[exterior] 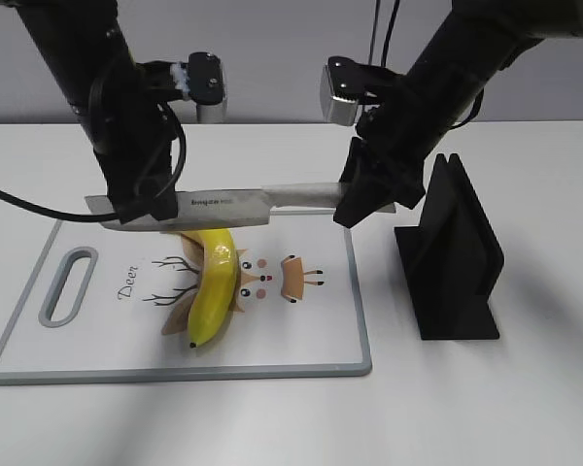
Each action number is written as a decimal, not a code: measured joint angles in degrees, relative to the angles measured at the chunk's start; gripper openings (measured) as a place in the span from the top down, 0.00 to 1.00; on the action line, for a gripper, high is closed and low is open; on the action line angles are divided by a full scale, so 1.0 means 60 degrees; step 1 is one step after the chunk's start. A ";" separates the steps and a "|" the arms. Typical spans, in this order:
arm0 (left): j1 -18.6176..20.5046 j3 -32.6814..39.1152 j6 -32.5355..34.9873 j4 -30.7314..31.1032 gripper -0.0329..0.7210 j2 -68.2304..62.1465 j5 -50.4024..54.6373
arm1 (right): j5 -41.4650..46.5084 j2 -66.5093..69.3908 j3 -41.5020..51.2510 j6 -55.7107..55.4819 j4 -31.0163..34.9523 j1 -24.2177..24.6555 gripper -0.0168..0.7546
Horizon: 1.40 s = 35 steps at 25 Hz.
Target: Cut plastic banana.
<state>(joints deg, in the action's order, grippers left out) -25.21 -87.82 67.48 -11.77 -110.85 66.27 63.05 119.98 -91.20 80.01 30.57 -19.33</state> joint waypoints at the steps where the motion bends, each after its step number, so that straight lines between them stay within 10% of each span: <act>1: 0.0000 0.0000 0.0000 -0.0053 0.98 -0.0158 -0.0035 | -0.0068 0.0087 0.0000 0.0000 -0.0080 0.0000 0.76; 35: 0.0011 -0.0188 0.0008 -0.0168 0.98 -0.2317 -0.0745 | -0.0855 0.1489 -0.0063 0.0101 -0.0563 0.0029 0.75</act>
<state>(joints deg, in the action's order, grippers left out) -25.14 -88.95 67.53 -12.78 -124.75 61.80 57.92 128.91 -91.57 80.62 27.19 -19.15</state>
